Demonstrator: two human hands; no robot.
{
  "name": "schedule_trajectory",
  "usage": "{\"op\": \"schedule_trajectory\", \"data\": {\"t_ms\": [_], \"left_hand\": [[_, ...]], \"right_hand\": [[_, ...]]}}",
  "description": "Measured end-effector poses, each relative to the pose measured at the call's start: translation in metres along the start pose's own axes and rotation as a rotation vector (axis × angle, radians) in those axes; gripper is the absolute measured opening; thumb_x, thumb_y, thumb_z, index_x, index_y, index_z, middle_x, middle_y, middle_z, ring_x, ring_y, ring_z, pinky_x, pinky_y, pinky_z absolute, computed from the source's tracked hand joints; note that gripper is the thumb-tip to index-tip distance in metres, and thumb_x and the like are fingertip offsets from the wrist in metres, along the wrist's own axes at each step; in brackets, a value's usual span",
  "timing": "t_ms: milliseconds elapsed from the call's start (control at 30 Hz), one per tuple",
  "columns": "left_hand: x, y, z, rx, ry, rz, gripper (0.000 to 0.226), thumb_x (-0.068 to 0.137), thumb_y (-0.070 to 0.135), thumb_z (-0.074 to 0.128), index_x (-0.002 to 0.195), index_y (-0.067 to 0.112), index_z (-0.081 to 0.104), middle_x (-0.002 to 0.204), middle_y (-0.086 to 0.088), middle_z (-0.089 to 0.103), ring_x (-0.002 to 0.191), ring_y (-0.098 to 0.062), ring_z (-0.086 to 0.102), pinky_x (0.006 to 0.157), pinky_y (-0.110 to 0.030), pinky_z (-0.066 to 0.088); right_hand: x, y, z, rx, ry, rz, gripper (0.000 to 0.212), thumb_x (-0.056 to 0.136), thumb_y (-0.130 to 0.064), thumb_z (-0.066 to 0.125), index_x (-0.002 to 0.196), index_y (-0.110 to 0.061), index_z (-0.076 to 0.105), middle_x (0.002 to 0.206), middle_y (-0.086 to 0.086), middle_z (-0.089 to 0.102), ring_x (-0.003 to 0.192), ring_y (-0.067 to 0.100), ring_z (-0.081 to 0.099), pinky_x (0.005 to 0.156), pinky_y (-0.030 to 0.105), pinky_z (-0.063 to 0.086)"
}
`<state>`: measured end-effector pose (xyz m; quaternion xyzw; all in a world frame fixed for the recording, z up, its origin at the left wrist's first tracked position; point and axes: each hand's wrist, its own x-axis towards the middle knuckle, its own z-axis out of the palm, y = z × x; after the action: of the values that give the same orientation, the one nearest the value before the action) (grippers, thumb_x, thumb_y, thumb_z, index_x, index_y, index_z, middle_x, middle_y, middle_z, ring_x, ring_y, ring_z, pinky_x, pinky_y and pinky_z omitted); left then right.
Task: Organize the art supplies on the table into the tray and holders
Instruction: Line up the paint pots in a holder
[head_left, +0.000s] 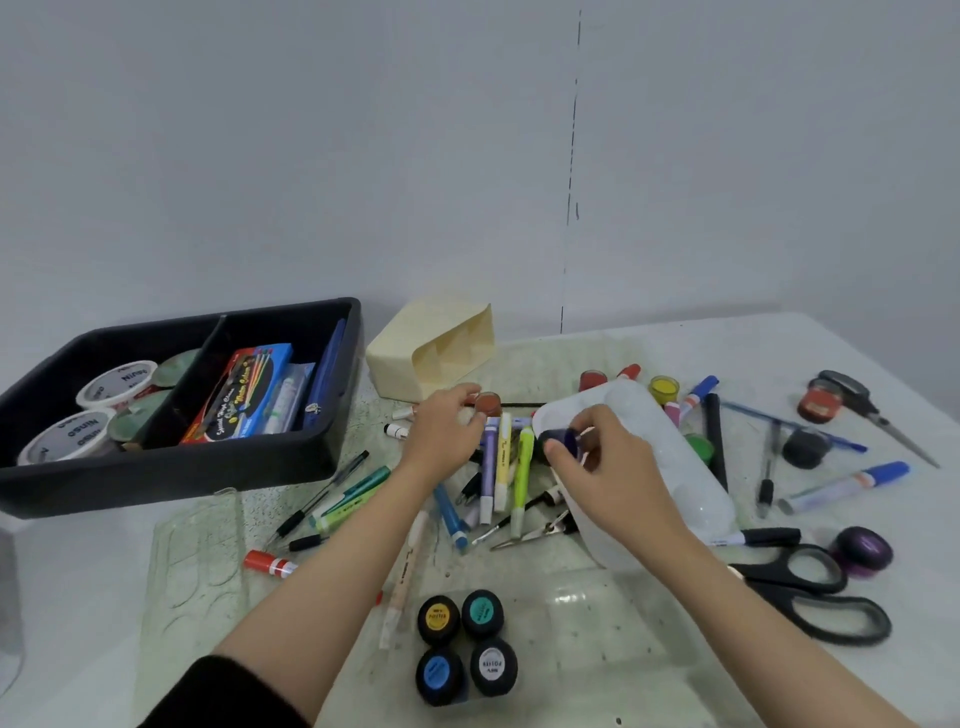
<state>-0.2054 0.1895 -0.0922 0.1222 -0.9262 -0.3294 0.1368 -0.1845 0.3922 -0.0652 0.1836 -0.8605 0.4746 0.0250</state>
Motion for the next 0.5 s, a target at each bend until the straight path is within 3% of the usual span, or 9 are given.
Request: {"op": "schedule_trajectory", "data": {"t_ms": [133,233,333,433,500], "left_hand": [[0.021,0.015,0.009,0.086,-0.087,-0.014,0.034,0.088,0.022,0.055,0.121,0.017,0.061,0.119,-0.004,0.063,0.112,-0.022,0.055,0.085,-0.026,0.040],[0.033,0.023,0.014,0.049,-0.102,-0.110,0.016,0.079,0.019,0.061,0.095,0.019,0.061,0.101,-0.002,0.067,0.094,-0.022,0.060,0.072,-0.026,0.043],[0.038,0.026,0.016,0.035,-0.073,-0.162,0.017,0.071,0.010,0.065,0.075,0.017,0.050,0.080,-0.002,0.060,0.079,-0.022,0.056,0.060,-0.026,0.039],[0.035,0.029,0.013,-0.062,-0.003,-0.203,0.017,0.077,0.010,0.061,0.080,0.012,0.045,0.074,0.001,0.049,0.068,-0.018,0.048,0.051,-0.024,0.033],[0.031,0.031,0.007,-0.190,0.011,-0.270,0.015,0.081,0.016,0.059,0.084,0.013,0.044,0.077,-0.003,0.055,0.066,-0.018,0.053,0.057,-0.027,0.043]], "right_hand": [[-0.020,0.013,-0.010,0.213,0.019,0.124,0.021,0.079,-0.020,0.069,0.081,-0.014,0.049,0.069,0.003,0.055,0.057,0.007,0.046,0.059,0.022,0.041],[-0.035,0.020,-0.018,0.318,-0.037,0.144,0.019,0.073,-0.024,0.066,0.089,-0.026,0.056,0.071,0.001,0.058,0.062,0.016,0.052,0.066,0.032,0.048],[-0.048,0.025,-0.022,0.282,-0.075,0.071,0.027,0.066,-0.024,0.057,0.090,-0.034,0.064,0.079,-0.010,0.065,0.065,0.009,0.054,0.066,0.021,0.047],[-0.059,0.029,-0.023,0.262,-0.091,0.026,0.024,0.064,-0.024,0.059,0.083,-0.035,0.067,0.086,-0.016,0.066,0.073,0.006,0.058,0.067,0.014,0.044],[-0.067,0.031,-0.023,0.232,-0.107,-0.010,0.025,0.061,-0.034,0.060,0.086,-0.036,0.066,0.088,-0.013,0.067,0.079,0.009,0.059,0.068,0.014,0.044]]}}
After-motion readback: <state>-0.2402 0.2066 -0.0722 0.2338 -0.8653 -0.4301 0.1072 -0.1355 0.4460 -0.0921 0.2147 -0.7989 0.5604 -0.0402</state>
